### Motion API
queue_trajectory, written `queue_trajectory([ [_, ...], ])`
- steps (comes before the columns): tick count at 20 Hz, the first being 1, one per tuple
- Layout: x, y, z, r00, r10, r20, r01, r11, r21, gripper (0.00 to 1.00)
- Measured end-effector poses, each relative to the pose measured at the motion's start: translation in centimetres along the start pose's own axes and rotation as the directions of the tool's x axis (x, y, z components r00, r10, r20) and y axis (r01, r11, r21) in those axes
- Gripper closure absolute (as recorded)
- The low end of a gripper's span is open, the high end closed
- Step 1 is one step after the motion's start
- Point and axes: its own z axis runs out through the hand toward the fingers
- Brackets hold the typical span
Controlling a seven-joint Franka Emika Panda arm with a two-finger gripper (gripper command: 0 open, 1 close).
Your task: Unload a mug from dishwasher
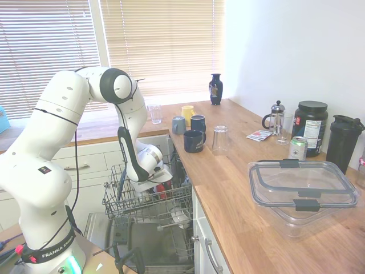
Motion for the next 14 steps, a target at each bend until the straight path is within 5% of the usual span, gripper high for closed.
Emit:
queue_trajectory([
  [14, -0.11, -0.49, -0.06, 0.999, 0.02, 0.032, -0.019, 1.0, -0.013, 1.0],
])
